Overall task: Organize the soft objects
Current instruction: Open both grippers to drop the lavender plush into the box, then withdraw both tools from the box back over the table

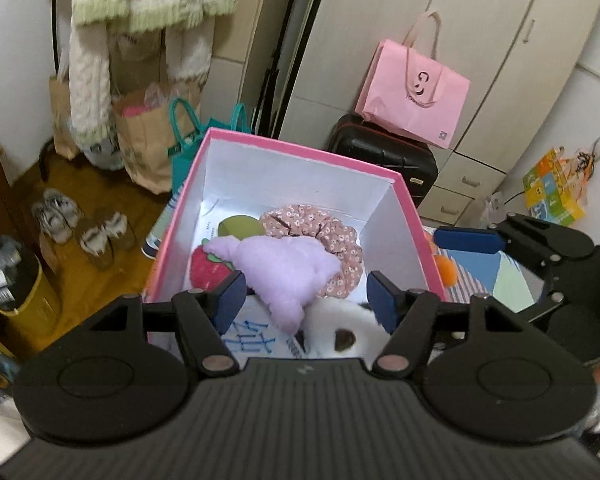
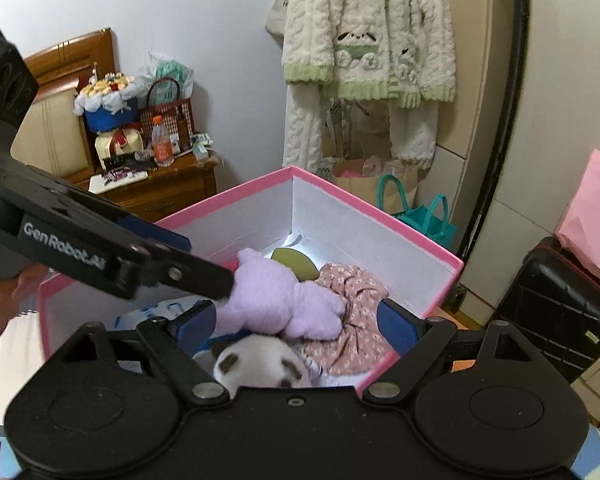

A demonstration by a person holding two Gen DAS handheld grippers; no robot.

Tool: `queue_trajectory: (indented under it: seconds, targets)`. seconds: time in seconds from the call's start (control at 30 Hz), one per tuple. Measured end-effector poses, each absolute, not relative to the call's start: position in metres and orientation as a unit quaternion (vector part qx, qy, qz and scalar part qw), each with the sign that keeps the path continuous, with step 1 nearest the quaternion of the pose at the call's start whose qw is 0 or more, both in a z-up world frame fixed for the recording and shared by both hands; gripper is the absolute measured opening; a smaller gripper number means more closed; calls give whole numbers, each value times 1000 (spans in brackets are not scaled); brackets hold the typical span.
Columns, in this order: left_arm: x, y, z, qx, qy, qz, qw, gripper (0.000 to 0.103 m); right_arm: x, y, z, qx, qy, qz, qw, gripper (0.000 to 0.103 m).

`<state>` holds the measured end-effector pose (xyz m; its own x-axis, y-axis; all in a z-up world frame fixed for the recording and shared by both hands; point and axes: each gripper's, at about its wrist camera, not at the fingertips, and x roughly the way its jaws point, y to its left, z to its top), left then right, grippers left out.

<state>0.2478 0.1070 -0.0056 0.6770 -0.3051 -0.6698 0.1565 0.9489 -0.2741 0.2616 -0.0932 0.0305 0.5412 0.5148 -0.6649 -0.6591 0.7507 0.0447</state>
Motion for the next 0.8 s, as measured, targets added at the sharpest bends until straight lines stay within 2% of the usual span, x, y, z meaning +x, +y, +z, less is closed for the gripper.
queue_trajectory:
  seconds: [0.53,0.8]
  targets:
    - [135,72,53,-32,344,-202,916,66,167,-138,83,-99,310,342,882,91]
    - [93,34,62,16,327,-249,912,66,121,-172,106,-98,293,328,893,91]
